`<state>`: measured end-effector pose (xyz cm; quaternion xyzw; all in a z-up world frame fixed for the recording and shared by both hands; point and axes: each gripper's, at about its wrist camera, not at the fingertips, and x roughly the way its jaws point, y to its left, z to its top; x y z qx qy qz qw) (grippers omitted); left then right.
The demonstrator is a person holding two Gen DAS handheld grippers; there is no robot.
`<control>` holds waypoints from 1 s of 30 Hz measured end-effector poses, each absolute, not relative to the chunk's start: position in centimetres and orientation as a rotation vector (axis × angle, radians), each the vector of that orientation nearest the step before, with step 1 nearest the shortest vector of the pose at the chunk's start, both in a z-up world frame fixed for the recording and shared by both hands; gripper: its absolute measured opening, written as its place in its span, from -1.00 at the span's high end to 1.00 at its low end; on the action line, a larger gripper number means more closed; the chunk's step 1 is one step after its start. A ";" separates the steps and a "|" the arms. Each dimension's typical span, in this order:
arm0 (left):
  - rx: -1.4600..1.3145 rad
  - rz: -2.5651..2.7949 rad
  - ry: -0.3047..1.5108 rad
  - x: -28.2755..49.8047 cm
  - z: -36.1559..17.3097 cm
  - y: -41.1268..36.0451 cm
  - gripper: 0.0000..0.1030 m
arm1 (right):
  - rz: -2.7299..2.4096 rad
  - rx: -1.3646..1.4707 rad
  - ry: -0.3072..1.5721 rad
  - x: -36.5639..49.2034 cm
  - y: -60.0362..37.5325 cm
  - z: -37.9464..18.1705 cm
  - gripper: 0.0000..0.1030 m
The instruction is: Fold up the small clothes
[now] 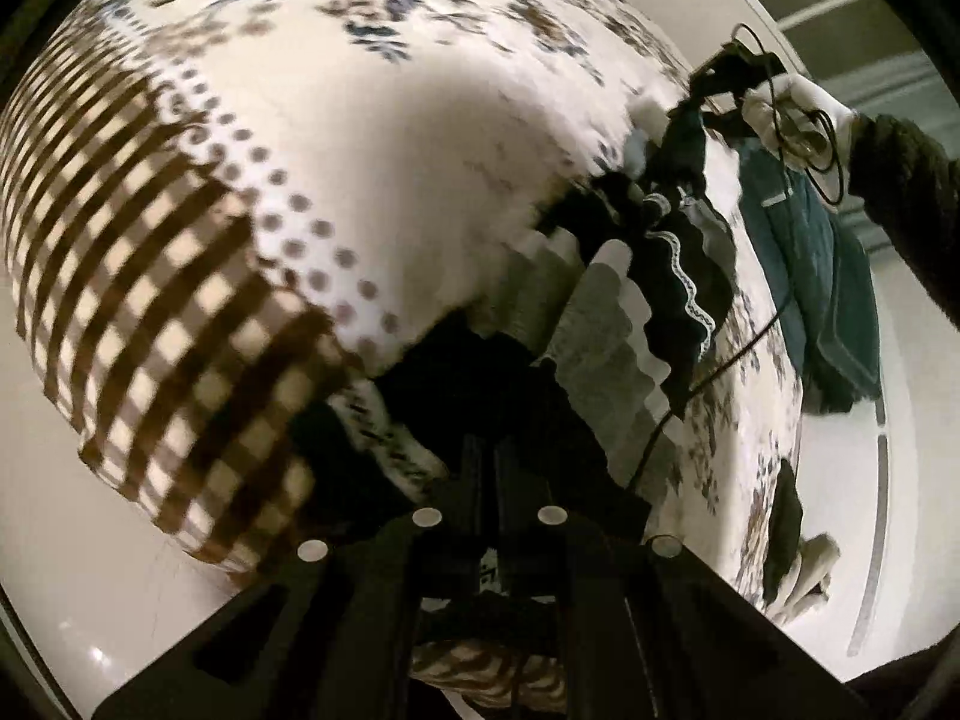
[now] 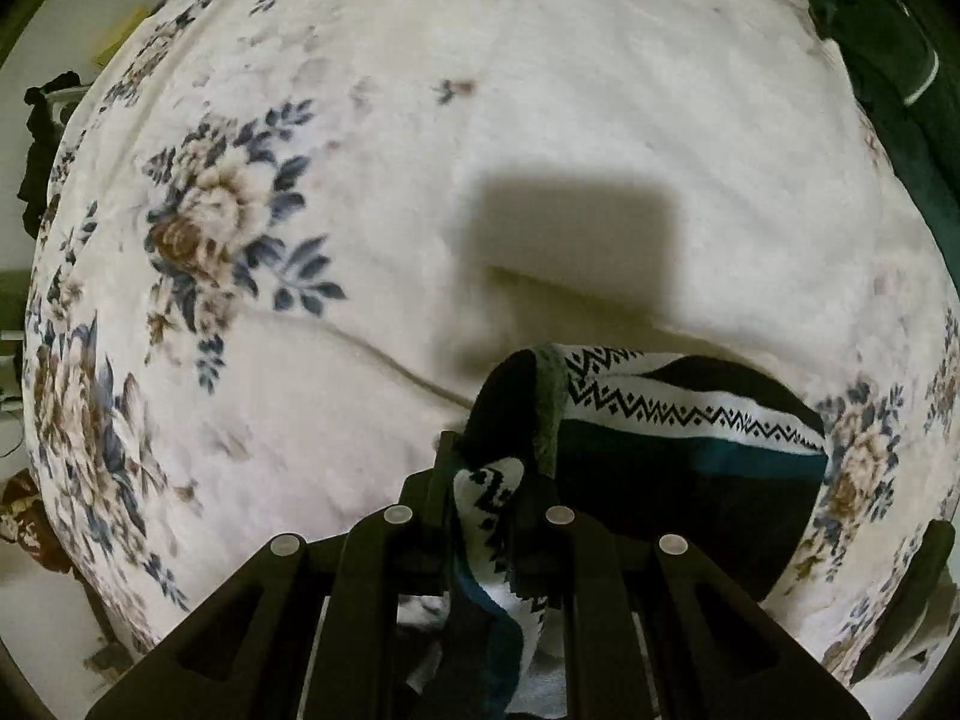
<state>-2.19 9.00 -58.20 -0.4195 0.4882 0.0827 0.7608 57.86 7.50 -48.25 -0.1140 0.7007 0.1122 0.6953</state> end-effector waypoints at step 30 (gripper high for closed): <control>-0.735 0.116 1.288 11.1 -59.5 12.3 -0.80 | 0.316 0.462 1.747 35.0 -21.5 -53.0 -0.17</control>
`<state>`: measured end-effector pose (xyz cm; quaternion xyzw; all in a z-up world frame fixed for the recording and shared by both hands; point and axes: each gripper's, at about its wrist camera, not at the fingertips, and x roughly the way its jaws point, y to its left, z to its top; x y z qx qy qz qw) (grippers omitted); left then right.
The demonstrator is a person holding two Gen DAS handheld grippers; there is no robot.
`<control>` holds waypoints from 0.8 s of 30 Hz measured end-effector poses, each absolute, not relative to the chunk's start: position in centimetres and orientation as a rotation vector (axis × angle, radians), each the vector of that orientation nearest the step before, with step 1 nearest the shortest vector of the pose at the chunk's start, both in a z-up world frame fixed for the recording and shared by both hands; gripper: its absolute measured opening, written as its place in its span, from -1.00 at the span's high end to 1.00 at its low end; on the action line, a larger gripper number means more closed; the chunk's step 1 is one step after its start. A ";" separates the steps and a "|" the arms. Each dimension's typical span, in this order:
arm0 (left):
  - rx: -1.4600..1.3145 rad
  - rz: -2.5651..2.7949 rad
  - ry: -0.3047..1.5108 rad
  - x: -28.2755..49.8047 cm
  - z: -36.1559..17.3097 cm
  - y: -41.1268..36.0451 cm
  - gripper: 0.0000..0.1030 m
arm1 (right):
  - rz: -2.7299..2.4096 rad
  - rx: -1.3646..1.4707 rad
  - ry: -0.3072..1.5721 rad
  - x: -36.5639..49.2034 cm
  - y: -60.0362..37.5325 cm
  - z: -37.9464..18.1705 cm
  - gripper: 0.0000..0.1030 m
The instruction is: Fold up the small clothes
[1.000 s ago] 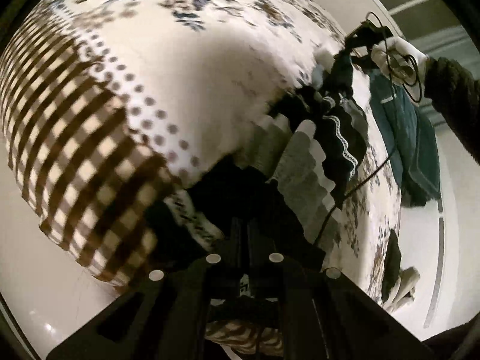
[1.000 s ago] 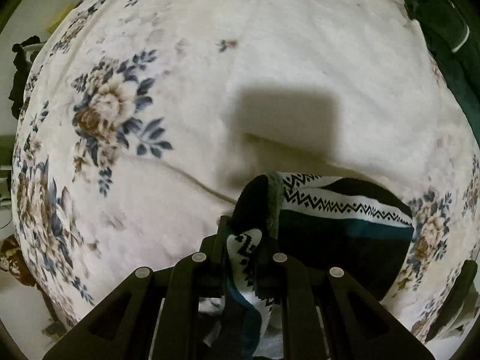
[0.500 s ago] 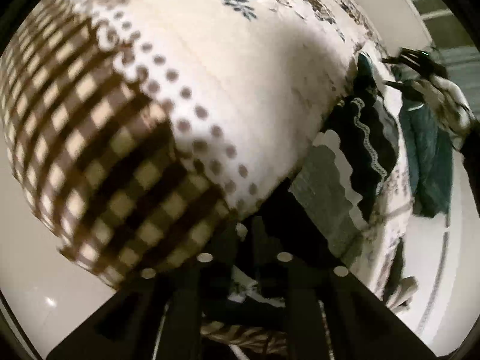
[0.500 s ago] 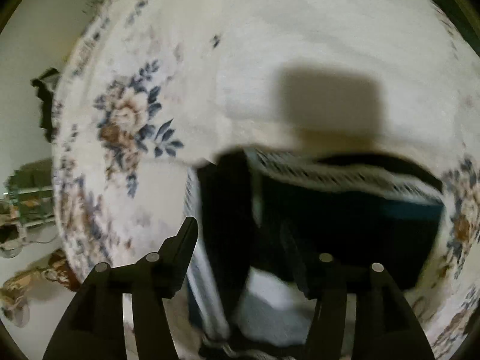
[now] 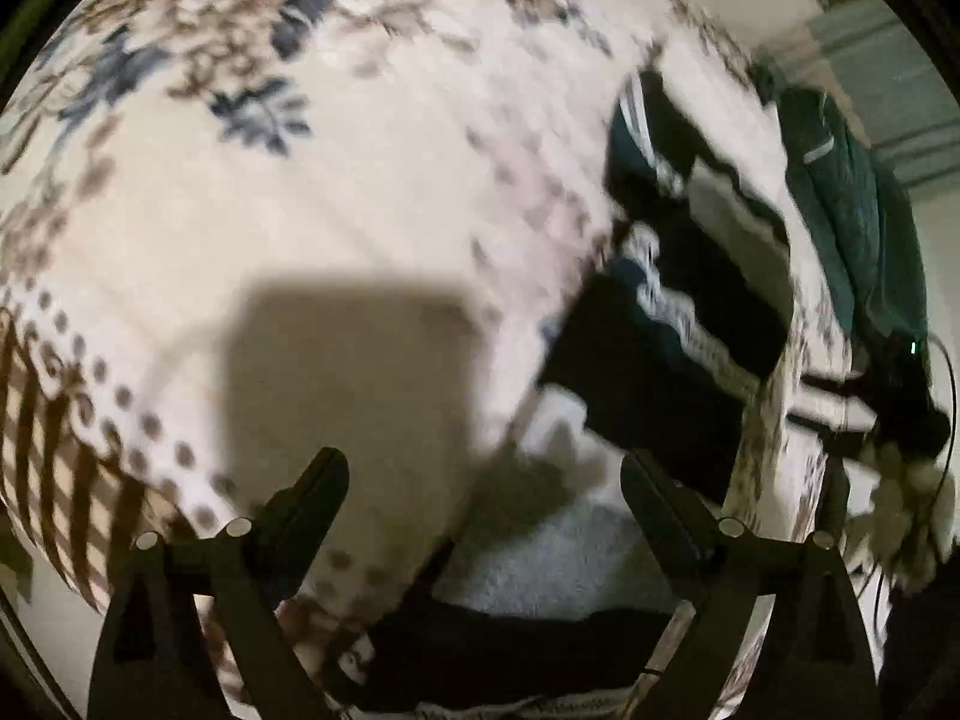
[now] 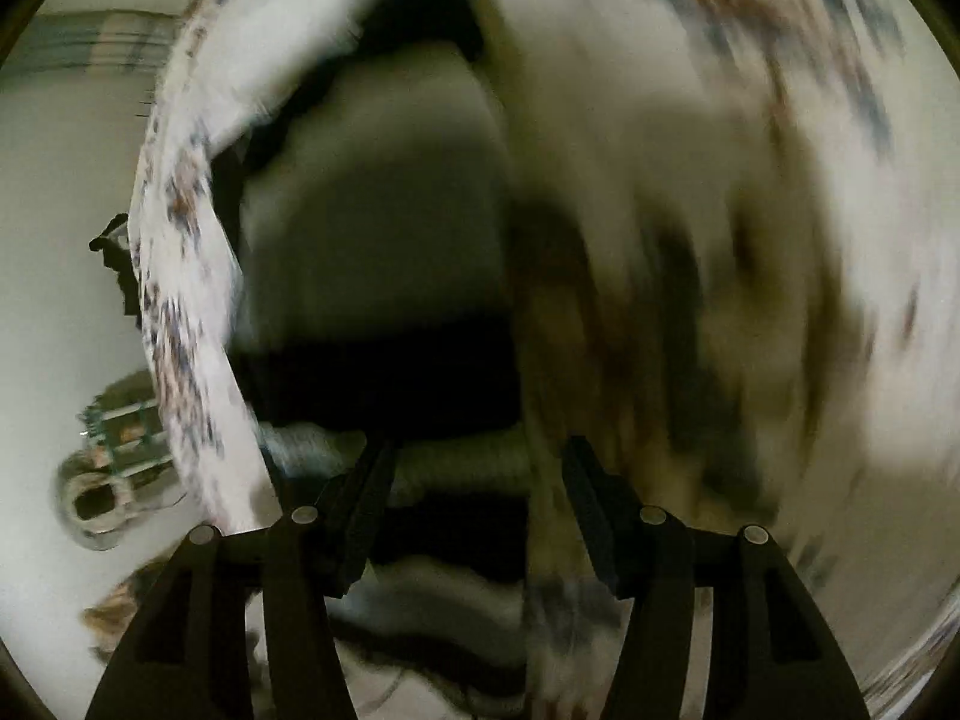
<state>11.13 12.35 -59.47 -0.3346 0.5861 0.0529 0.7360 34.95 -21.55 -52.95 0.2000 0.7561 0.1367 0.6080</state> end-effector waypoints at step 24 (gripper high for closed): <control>-0.793 -0.019 1.382 1.2 -62.0 10.9 0.82 | 0.243 0.565 2.061 5.9 -19.6 -62.2 0.85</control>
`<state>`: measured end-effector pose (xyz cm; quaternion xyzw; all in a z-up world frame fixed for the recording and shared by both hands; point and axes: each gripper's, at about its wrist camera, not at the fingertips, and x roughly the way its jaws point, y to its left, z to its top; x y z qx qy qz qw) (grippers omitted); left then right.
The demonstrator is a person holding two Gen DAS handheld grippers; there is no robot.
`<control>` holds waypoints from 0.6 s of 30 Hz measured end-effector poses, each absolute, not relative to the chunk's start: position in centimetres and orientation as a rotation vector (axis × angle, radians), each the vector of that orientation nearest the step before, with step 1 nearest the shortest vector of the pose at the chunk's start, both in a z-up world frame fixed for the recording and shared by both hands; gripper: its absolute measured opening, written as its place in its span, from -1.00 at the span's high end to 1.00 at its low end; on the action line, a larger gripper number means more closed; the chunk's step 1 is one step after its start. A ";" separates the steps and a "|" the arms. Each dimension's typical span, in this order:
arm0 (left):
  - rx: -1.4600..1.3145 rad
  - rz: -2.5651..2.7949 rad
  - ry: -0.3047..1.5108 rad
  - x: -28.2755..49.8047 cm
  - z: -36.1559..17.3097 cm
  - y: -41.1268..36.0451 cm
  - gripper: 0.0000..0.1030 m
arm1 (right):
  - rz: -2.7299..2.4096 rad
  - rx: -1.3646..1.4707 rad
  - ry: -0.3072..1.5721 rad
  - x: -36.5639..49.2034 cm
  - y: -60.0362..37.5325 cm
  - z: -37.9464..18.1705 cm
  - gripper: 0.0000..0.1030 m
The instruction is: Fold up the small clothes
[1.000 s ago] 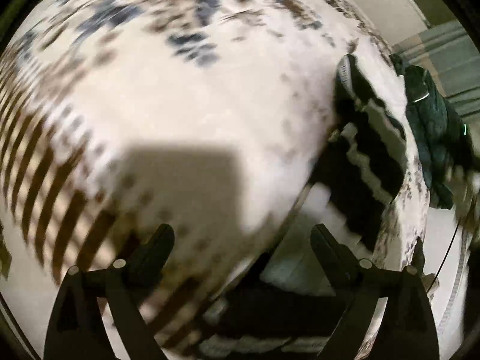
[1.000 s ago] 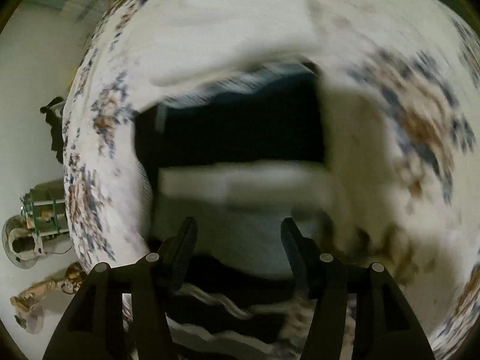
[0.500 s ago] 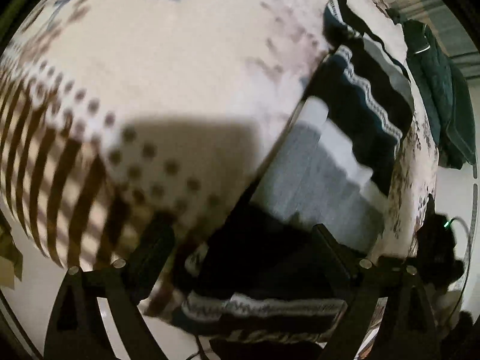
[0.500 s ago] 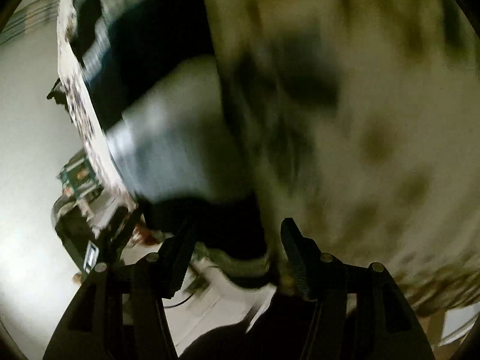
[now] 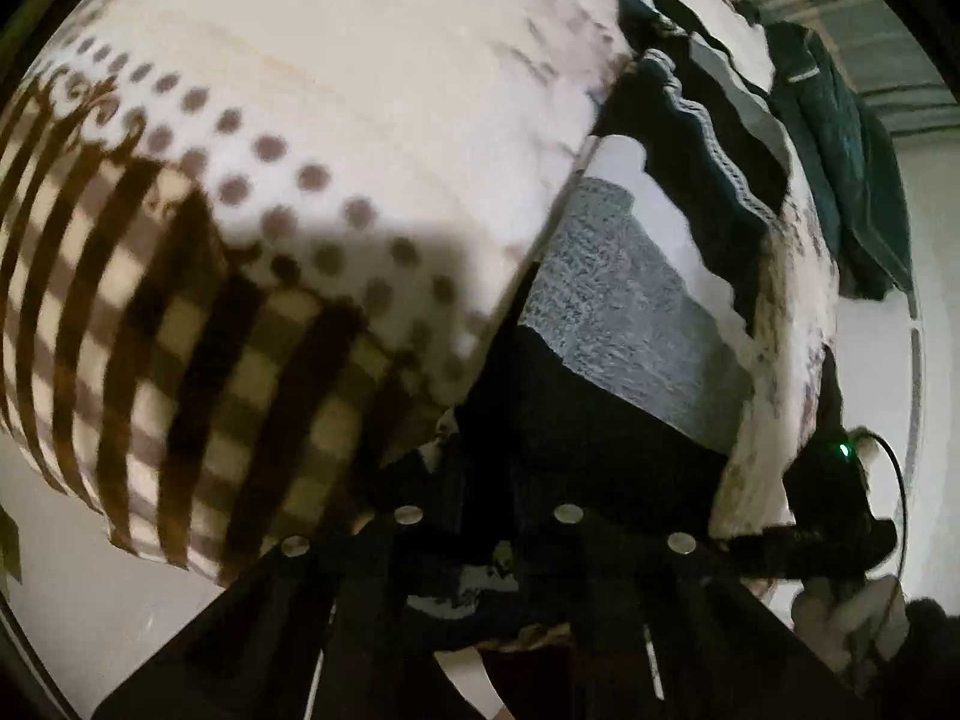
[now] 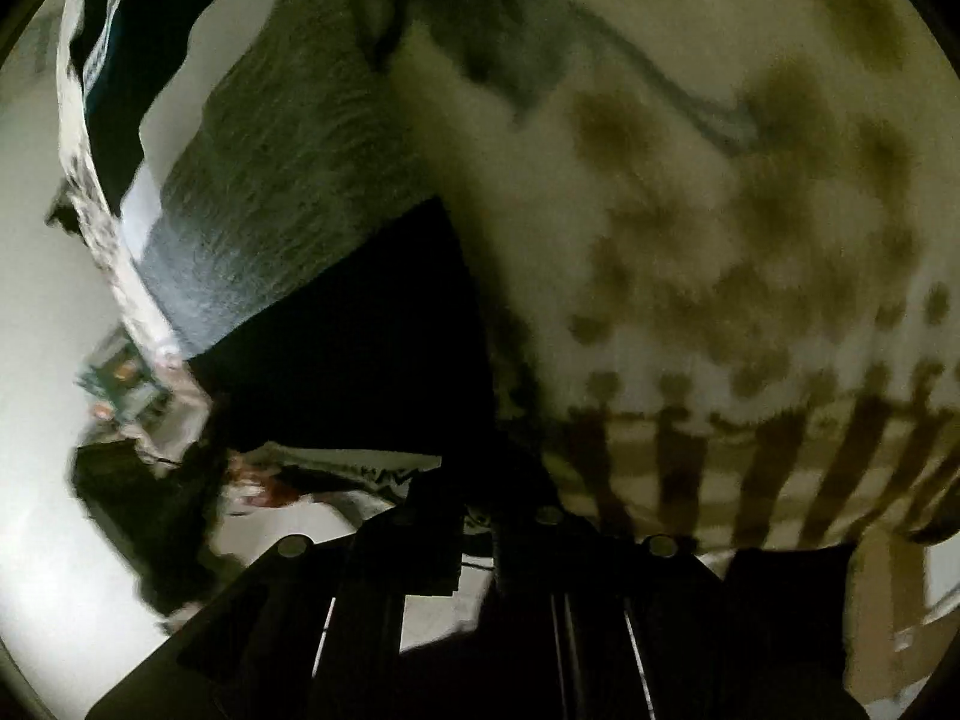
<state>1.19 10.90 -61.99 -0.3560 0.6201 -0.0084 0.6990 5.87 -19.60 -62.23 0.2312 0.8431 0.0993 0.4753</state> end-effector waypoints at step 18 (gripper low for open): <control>-0.810 -0.226 1.114 31.7 -57.4 15.2 -0.53 | 0.227 0.586 1.544 28.5 -23.2 -50.6 -0.23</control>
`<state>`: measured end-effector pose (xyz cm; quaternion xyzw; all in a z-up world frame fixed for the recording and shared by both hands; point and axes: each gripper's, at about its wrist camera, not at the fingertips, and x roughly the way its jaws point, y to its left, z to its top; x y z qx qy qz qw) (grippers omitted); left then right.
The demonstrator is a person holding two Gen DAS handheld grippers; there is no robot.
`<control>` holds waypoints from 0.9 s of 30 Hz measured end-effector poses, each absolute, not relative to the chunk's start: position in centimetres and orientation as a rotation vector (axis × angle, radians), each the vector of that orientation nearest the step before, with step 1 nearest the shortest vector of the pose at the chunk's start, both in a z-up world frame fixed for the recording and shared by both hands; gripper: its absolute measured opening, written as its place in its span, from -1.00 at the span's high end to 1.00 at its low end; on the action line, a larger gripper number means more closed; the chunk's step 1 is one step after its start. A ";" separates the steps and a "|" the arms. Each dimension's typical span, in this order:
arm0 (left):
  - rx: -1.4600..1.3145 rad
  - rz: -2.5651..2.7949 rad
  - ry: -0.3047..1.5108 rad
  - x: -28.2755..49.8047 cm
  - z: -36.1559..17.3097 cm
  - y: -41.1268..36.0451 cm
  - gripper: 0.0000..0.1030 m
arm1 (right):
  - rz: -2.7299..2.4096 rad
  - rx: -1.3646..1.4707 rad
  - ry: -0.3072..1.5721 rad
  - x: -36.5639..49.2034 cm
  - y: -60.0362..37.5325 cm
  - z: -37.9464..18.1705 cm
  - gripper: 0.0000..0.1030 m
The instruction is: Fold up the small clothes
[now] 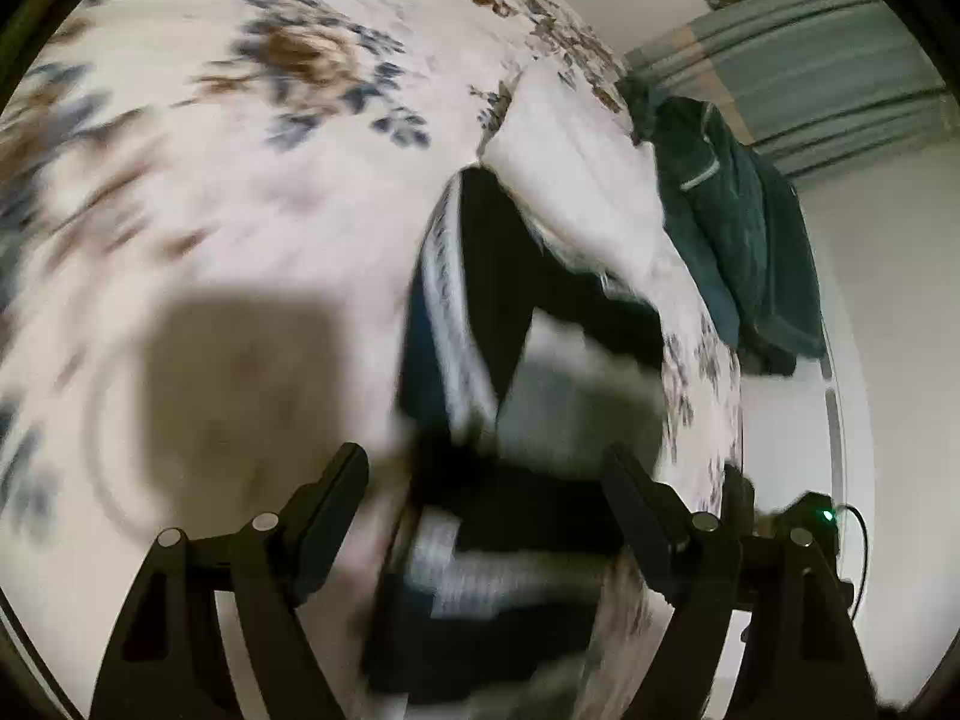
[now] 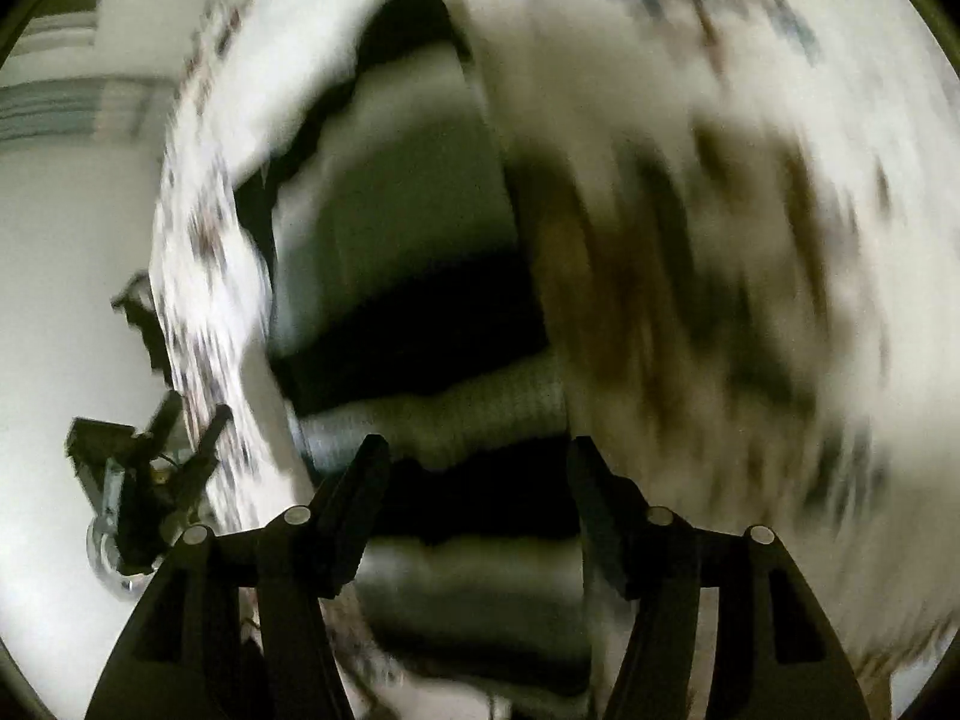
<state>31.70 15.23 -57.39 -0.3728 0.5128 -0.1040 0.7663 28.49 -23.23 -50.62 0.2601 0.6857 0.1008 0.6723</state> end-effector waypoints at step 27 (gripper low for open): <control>-0.755 -0.300 1.198 49.6 -64.1 14.2 0.22 | 0.259 0.666 1.505 55.4 -25.8 -57.9 0.49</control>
